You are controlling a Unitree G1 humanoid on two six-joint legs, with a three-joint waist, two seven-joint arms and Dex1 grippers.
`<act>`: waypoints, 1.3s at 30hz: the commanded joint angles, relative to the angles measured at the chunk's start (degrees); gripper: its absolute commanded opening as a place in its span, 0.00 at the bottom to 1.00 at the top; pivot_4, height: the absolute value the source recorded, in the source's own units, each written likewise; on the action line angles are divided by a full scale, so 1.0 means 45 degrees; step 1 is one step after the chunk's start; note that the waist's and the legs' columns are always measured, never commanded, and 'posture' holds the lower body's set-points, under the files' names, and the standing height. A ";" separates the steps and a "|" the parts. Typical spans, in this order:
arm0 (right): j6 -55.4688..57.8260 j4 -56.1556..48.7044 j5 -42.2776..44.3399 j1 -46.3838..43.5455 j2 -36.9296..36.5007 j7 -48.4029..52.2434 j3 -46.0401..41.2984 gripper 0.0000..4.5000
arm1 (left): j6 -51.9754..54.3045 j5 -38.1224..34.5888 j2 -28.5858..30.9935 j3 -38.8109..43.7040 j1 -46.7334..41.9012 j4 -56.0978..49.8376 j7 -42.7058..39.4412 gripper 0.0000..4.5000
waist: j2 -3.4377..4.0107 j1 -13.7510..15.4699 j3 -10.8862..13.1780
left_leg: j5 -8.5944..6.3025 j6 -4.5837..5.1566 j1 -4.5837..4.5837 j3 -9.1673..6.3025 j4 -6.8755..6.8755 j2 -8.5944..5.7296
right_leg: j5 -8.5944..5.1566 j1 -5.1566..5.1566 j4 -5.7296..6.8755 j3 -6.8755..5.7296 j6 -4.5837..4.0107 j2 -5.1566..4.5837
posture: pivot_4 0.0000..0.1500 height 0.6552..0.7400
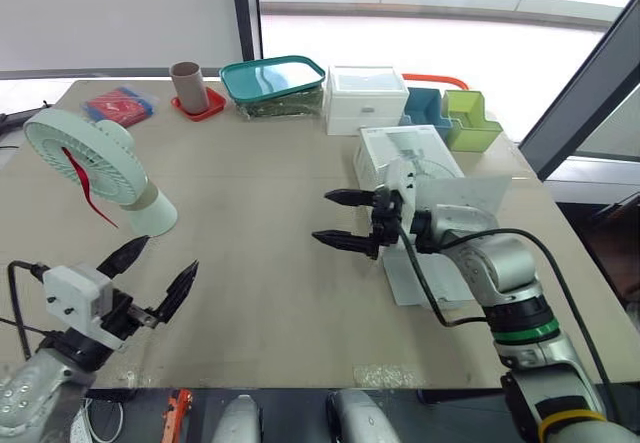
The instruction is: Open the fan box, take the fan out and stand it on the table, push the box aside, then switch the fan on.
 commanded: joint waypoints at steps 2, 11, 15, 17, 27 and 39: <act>-0.0520 0.0180 -0.0130 -0.0493 0.0182 0.0468 -0.0031 0.97 | -0.0762 0.1087 -0.0727 -0.0650 0.0128 -0.0991 0.1164 1.00 | 0.0000 -0.0012 0.0000 | 0.0000 0.0001 0.0002 0.0000 -0.0001 0.0002 | 0.0001 -0.0001 0.0001 -0.0001 -0.0002 0.0003 | 1.00 1.00; -0.0927 0.0777 -0.0531 -0.0773 0.0724 0.0842 0.0280 0.97 | -0.0752 0.1689 -0.1010 0.0288 -0.0973 -0.1238 0.3302 1.00 | 0.0002 -0.0008 0.0000 | 0.0000 0.0000 0.0005 -0.0002 0.0004 0.0004 | 0.0010 0.0002 0.0003 -0.0003 -0.0003 0.0008 | 1.00 1.00; -0.0923 0.0842 -0.0626 -0.0839 0.0890 0.0861 0.0321 0.97 | -0.0729 0.3267 -0.1438 -0.0728 -0.1375 -0.1026 0.4358 1.00 | 0.0002 -0.0003 -0.0001 | 0.0000 0.0000 0.0003 -0.0004 0.0005 0.0001 | 0.0012 0.0002 0.0003 -0.0003 0.0000 0.0006 | 1.00 1.00; -0.0847 0.0743 -0.0742 -0.0749 0.0867 0.0869 0.0425 0.97 | -0.1205 0.4231 -0.2196 -0.1233 -0.1514 -0.0526 0.5249 1.00 | 0.0000 -0.0003 -0.0002 | 0.0001 0.0000 0.0002 -0.0006 0.0005 -0.0003 | 0.0013 0.0004 0.0003 -0.0004 0.0002 0.0003 | 1.00 1.00; -0.0403 0.0538 -0.0812 -0.1034 0.0641 0.1090 0.0410 0.97 | -0.3700 0.5631 -0.3922 -0.1571 -0.2480 0.2232 0.7180 1.00 | -0.0001 -0.0003 -0.0003 | 0.0001 0.0000 0.0002 -0.0004 0.0010 -0.0009 | 0.0022 0.0006 0.0002 0.0003 0.0012 0.0001 | 1.00 1.00; 0.0026 0.0279 -0.0814 -0.1273 0.0496 0.1315 0.0576 0.97 | -0.6827 0.7915 -0.4478 -0.2256 -0.4853 0.6649 0.9463 1.00 | -0.0004 0.0023 -0.0005 | 0.0001 -0.0001 -0.0006 -0.0009 0.0019 -0.0017 | 0.0035 0.0009 0.0003 -0.0002 0.0029 -0.0007 | 1.00 1.00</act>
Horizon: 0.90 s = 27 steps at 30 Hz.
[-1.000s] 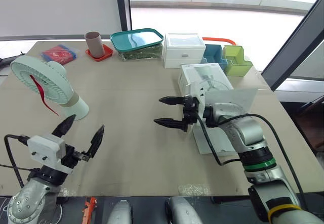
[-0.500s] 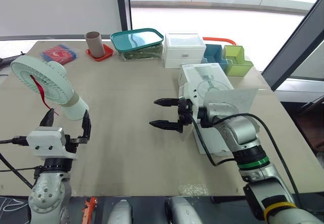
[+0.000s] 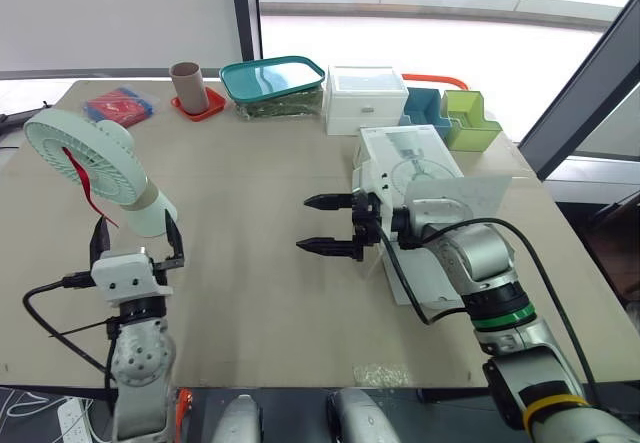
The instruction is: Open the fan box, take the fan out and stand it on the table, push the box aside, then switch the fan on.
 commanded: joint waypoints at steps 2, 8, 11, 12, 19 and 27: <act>0.0096 -0.0642 0.0105 -0.0337 -0.0098 0.0110 -0.0135 0.97 | -0.0824 0.0403 0.0011 -0.0173 -0.0604 0.0862 0.0576 1.00 | 0.0000 -0.0017 0.0000 | 0.0000 0.0000 0.0000 -0.0001 0.0000 0.0002 | 0.0003 -0.0003 0.0001 -0.0002 0.0000 0.0002 | 1.00 1.00; 0.0185 -0.0908 0.0119 -0.0115 -0.0094 -0.0040 -0.0120 0.97 | -0.1000 0.0209 0.0126 -0.0191 -0.1450 0.1912 0.0794 1.00 | 0.0000 0.0000 0.0000 | 0.0000 0.0000 -0.0005 -0.0009 -0.0002 0.0000 | 0.0006 -0.0002 0.0002 -0.0012 0.0002 -0.0004 | 1.00 1.00; 0.0265 -0.1027 0.0149 -0.0026 -0.0098 -0.0128 -0.0151 0.97 | -0.1613 0.0475 0.0230 -0.0176 -0.2018 0.2348 0.1195 1.00 | -0.0001 0.0000 0.0000 | 0.0000 0.0000 -0.0004 -0.0010 -0.0001 -0.0003 | 0.0008 -0.0001 0.0002 -0.0014 0.0004 -0.0006 | 1.00 1.00; 0.0277 -0.1068 0.0152 0.0003 -0.0112 -0.0141 -0.0152 0.97 | -0.1677 0.0636 0.0255 -0.0123 -0.2139 0.2476 0.1407 1.00 | -0.0001 0.0000 0.0000 | 0.0001 -0.0001 -0.0005 -0.0013 -0.0001 -0.0003 | 0.0009 -0.0001 0.0002 -0.0018 0.0003 -0.0006 | 1.00 1.00; 0.0346 -0.1210 0.0113 0.0127 -0.0178 -0.0219 -0.0171 0.97 | -0.3351 0.1552 0.0168 -0.0252 -0.3029 0.4184 0.2824 1.00 | -0.0002 0.0005 -0.0001 | 0.0001 -0.0002 -0.0006 -0.0015 -0.0001 -0.0006 | 0.0013 -0.0001 0.0002 -0.0022 0.0006 -0.0013 | 1.00 1.00; 0.0376 -0.1207 0.0073 0.0092 -0.0149 -0.0347 -0.0126 0.97 | -0.3569 0.2322 0.0225 0.0041 -0.3530 0.4837 0.4434 1.00 | -0.0002 0.0002 -0.0001 | 0.0001 -0.0002 -0.0008 -0.0017 0.0000 -0.0005 | 0.0018 -0.0001 0.0002 -0.0028 0.0009 -0.0014 | 1.00 1.00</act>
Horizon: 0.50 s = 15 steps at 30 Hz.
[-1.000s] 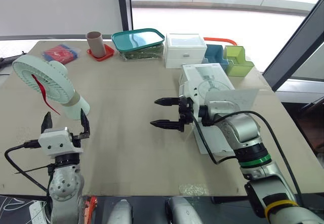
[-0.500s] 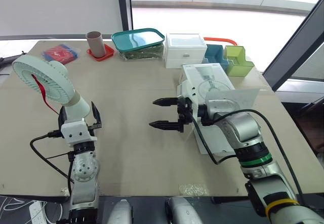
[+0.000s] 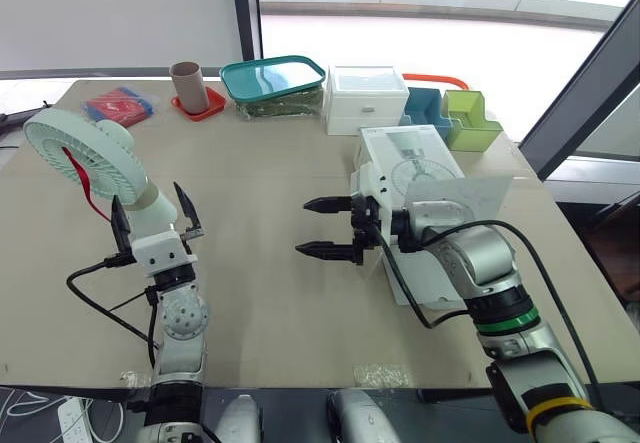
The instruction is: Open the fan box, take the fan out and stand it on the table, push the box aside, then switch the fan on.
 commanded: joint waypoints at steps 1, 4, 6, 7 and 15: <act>-0.0081 -0.0500 0.0070 -0.0152 -0.0009 -0.0042 -0.0195 0.97 | -0.0220 0.0249 0.0149 0.0076 -0.0475 0.0168 0.0531 1.00 | 0.0000 0.0001 0.0000 | 0.0000 0.0000 0.0000 0.0000 0.0000 0.0000 | 0.0000 0.0000 0.0000 0.0000 0.0001 0.0000 | 1.00 1.00; -0.0066 -0.0486 0.0086 -0.0172 -0.0012 -0.0070 -0.0224 0.97 | -0.0129 0.0195 0.0156 0.0016 -0.0784 0.0310 0.0642 1.00 | -0.0001 0.0006 0.0000 | 0.0001 -0.0001 -0.0002 -0.0003 0.0000 -0.0002 | 0.0002 0.0000 0.0000 -0.0005 0.0002 -0.0002 | 1.00 1.00; -0.0067 -0.0506 0.0069 -0.0145 0.0003 -0.0102 -0.0200 0.97 | -0.0019 0.0111 0.0125 -0.0033 -0.0949 0.0308 0.0655 1.00 | 0.0000 0.0005 0.0000 | 0.0001 -0.0001 -0.0002 -0.0003 0.0001 -0.0002 | 0.0002 0.0000 0.0000 -0.0005 0.0002 -0.0002 | 1.00 1.00; -0.0061 -0.0525 0.0064 -0.0129 0.0023 -0.0133 -0.0184 0.97 | 0.0026 0.0146 0.0117 -0.0078 -0.1028 0.0315 0.0692 1.00 | -0.0001 0.0005 0.0000 | 0.0001 -0.0001 -0.0002 -0.0003 0.0000 -0.0002 | 0.0003 0.0000 0.0000 -0.0007 0.0003 -0.0003 | 1.00 1.00; -0.0064 -0.0613 0.0065 0.0020 0.0016 -0.0327 -0.0195 0.97 | 0.0908 0.1231 -0.0222 -0.0343 -0.1391 0.0035 0.1799 1.00 | -0.0001 0.0003 -0.0001 | 0.0001 -0.0002 -0.0003 -0.0004 0.0000 -0.0003 | 0.0003 0.0000 0.0000 -0.0009 0.0004 -0.0004 | 1.00 1.00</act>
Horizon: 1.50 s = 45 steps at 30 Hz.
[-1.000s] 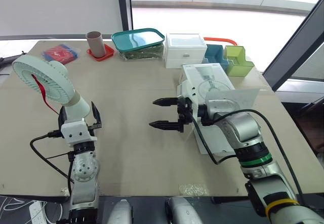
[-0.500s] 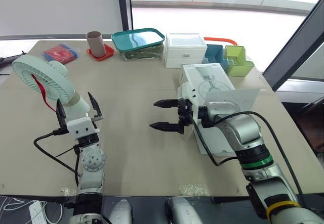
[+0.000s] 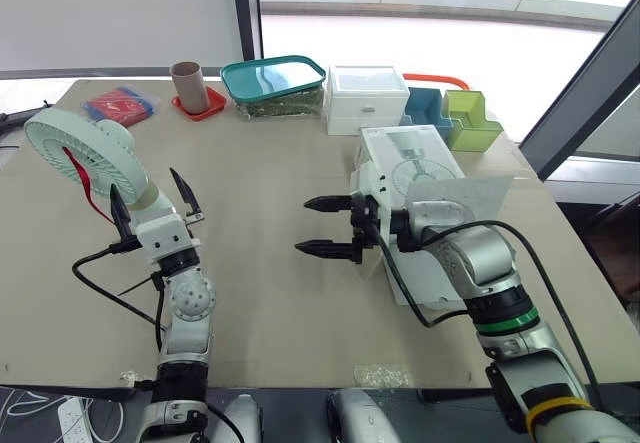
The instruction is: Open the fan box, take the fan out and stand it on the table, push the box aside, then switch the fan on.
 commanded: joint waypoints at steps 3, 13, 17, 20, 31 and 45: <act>-0.0071 -0.0642 0.0049 0.0047 -0.0076 -0.0084 -0.0215 0.97 | 0.0579 0.0897 -0.0235 -0.0080 -0.0053 -0.0703 0.1122 1.00 | 0.0000 0.0000 0.0000 | 0.0000 0.0000 0.0000 0.0000 0.0000 0.0000 | 0.0000 -0.0001 0.0000 0.0000 0.0000 0.0000 | 1.00 1.00; 0.0203 -0.0973 0.0095 0.0189 -0.0366 -0.0235 -0.0296 0.97 | 0.0947 0.1073 -0.0337 -0.0107 -0.0374 -0.0455 0.2069 1.00 | -0.0001 0.0001 -0.0001 | 0.0000 0.0000 -0.0002 -0.0001 0.0000 -0.0003 | 0.0002 -0.0001 0.0000 -0.0003 0.0002 -0.0005 | 1.00 1.00; 0.0373 -0.1169 0.0141 0.0324 -0.0518 -0.0280 -0.0299 0.97 | 0.1111 0.1030 -0.0353 -0.0033 -0.0630 -0.0242 0.2437 1.00 | -0.0002 0.0004 -0.0001 | 0.0000 0.0000 -0.0005 -0.0002 0.0000 -0.0003 | 0.0002 -0.0001 0.0000 -0.0004 0.0003 -0.0006 | 1.00 1.00; 0.0509 -0.1270 0.0160 0.0392 -0.0605 -0.0326 -0.0325 0.97 | 0.1349 0.0869 -0.0241 0.0142 -0.1049 0.0032 0.2704 1.00 | -0.0003 0.0007 -0.0001 | 0.0001 -0.0001 -0.0007 -0.0004 0.0000 -0.0005 | 0.0002 -0.0001 -0.0001 -0.0005 0.0004 -0.0008 | 1.00 1.00; 0.0566 -0.1248 0.0147 0.0452 -0.0586 -0.0411 -0.0300 1.00 | 0.1416 0.0844 -0.0153 -0.0087 -0.1295 0.0084 0.2888 0.74 | -0.0003 0.0003 -0.0002 | 0.0002 -0.0004 -0.0007 -0.0004 0.0001 -0.0007 | 0.0004 -0.0001 -0.0001 -0.0006 0.0006 -0.0010 | 1.00 1.00; 0.0518 -0.1205 -0.0026 0.0593 -0.0688 -0.0623 -0.0222 1.00 | 0.1430 0.0691 -0.0135 -0.0207 -0.1205 0.0089 0.2781 0.36 | -0.0003 0.0005 -0.0002 | 0.0004 -0.0006 -0.0008 -0.0005 0.0001 -0.0008 | 0.0005 -0.0001 -0.0001 -0.0007 0.0007 -0.0011 | 1.00 1.00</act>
